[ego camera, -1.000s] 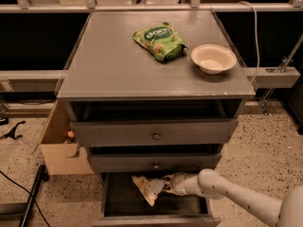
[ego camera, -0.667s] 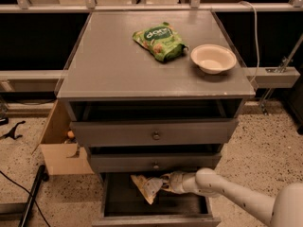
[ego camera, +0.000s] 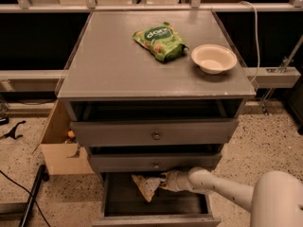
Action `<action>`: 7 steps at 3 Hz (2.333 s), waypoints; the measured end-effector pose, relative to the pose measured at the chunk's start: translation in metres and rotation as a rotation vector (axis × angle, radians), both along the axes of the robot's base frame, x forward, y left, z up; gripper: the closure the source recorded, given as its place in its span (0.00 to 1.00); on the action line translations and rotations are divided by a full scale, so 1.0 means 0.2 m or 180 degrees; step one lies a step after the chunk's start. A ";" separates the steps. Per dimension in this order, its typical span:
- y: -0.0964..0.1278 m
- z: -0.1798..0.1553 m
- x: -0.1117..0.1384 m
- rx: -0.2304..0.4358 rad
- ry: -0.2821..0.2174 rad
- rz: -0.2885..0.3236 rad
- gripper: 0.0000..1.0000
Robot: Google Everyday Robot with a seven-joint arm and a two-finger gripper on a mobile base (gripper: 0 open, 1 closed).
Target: Place brown chip bag into bottom drawer
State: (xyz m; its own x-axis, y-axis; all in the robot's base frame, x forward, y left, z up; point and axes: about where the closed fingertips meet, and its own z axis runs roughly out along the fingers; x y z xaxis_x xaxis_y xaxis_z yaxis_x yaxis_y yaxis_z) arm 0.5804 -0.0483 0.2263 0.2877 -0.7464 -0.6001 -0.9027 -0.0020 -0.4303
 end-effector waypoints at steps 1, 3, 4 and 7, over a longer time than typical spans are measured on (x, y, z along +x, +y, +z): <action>0.00 -0.09 0.02 -0.0153 -0.0026 -0.0051 1.00; -0.06 -0.23 0.03 -0.0384 -0.0012 -0.0224 1.00; -0.10 -0.27 0.03 -0.0420 0.0063 -0.0277 1.00; -0.17 -0.38 -0.02 -0.0236 0.0276 -0.0272 0.97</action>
Offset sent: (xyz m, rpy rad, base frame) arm 0.0102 -0.0148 -0.0505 -0.1526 -0.0271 -0.0911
